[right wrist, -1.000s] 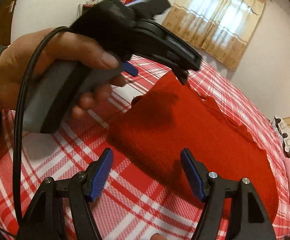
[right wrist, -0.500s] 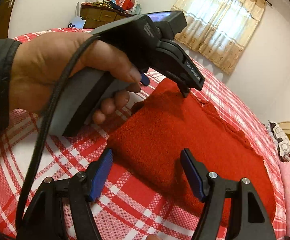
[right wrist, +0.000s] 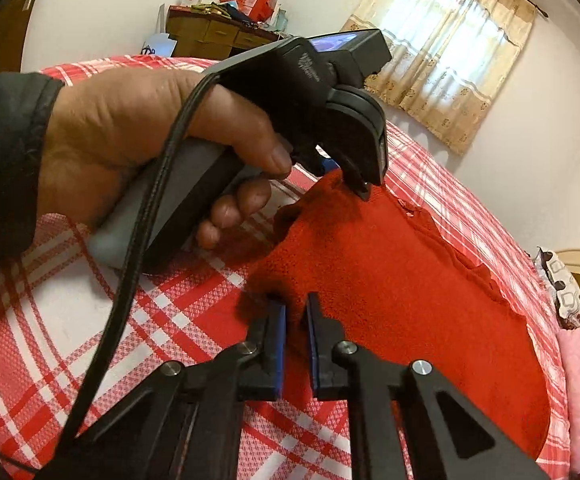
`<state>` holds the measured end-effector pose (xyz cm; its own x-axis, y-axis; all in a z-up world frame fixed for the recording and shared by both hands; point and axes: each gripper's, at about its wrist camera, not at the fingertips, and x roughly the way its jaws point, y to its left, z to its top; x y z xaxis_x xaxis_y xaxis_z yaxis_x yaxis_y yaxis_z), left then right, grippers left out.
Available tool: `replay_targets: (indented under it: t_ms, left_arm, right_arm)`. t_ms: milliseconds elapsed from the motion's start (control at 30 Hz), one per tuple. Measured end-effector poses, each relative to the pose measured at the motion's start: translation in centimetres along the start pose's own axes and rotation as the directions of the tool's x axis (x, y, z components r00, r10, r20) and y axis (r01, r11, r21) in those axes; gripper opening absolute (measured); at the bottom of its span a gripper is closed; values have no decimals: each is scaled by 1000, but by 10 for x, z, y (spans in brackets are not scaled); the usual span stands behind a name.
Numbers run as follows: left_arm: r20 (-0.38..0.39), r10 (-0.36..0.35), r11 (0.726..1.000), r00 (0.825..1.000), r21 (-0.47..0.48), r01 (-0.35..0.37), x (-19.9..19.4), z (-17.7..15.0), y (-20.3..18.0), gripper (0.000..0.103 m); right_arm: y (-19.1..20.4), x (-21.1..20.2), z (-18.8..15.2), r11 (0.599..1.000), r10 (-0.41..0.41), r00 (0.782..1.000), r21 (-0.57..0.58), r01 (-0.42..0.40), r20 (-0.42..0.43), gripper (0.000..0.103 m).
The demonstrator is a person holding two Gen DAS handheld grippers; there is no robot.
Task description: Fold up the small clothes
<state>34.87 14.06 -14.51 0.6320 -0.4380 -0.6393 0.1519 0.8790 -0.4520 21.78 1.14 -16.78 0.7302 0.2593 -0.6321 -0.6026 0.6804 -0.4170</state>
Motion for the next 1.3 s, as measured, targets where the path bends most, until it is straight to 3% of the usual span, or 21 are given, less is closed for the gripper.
replay_targets:
  t_ms: [133, 300, 600, 1300]
  left_arm:
    - [1, -10, 1000, 1000, 6, 10, -1, 2, -2, 16]
    - [-15, -57, 995, 998, -86, 55, -2, 6, 6, 14]
    - [-8, -85, 987, 996, -139, 83, -10, 13, -6, 13]
    - [36, -151, 984, 988, -92, 154, -13, 43, -82, 13]
  right_arm:
    - [-7, -7, -1, 1000, 13, 1000, 24, -13, 5, 8]
    - [-17, -18, -8, 998, 11, 1000, 53, -13, 28, 7]
    - [-38, -18, -17, 991, 17, 999, 131, -23, 45, 7]
    - [-110, -54, -36, 955, -39, 993, 295, 4, 114, 6]
